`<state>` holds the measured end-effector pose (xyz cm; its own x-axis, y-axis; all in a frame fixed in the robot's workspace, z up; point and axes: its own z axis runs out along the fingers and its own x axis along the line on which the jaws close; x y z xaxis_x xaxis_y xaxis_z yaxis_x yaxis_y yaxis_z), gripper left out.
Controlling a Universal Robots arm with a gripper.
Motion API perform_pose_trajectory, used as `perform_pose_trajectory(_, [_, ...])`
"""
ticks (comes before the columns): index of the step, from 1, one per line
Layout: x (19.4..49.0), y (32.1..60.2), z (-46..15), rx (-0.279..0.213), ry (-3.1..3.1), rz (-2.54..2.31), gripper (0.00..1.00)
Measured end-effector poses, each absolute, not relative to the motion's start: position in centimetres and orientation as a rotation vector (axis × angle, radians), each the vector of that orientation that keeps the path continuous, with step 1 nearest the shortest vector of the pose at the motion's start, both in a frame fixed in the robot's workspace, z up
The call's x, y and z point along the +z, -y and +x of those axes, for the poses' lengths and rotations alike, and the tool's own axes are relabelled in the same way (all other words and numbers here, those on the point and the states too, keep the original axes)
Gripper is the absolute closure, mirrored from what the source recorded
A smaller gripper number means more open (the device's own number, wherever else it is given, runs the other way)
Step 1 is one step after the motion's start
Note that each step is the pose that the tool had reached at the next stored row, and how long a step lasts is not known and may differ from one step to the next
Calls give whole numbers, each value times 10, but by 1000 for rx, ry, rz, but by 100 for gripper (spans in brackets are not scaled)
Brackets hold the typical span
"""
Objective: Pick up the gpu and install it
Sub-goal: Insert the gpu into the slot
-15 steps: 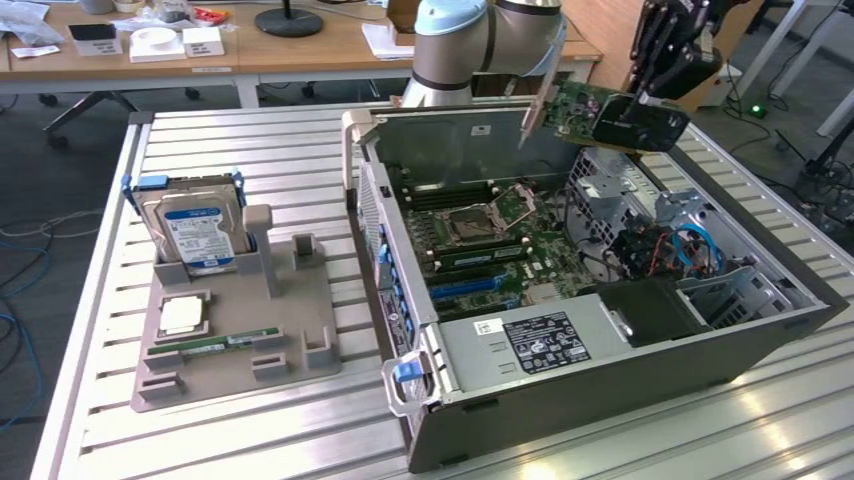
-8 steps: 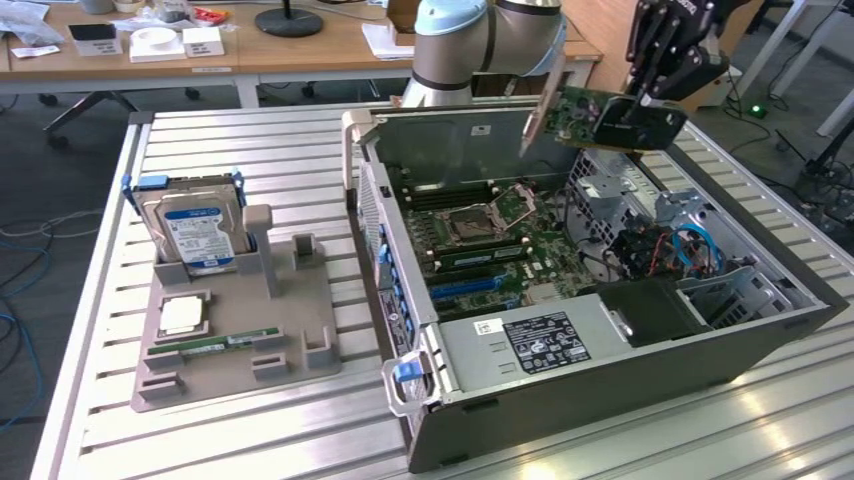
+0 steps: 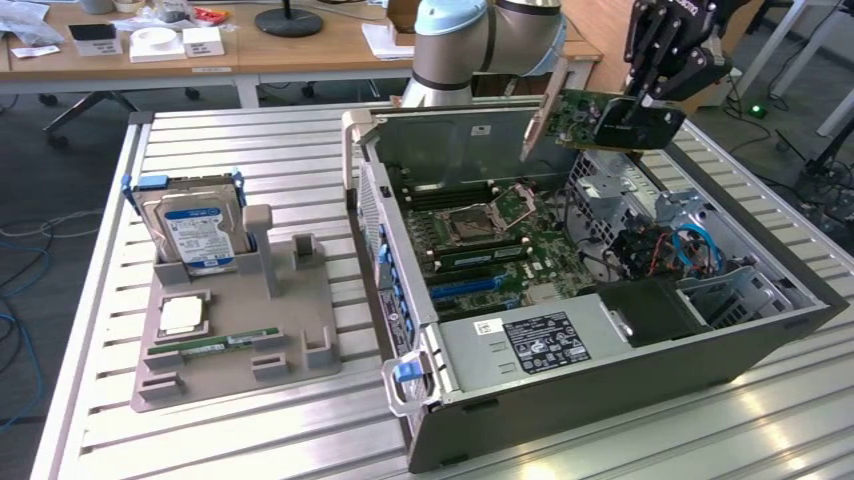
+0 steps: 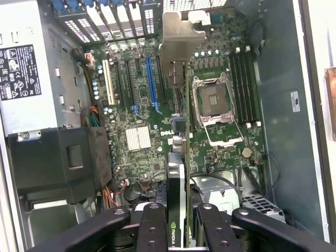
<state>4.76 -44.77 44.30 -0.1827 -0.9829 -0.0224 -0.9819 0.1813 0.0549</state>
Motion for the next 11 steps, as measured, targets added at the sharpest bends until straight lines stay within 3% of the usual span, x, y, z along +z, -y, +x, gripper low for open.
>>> perform_pose_trajectory(11, [439,448,47,-63,2357,2076,73])
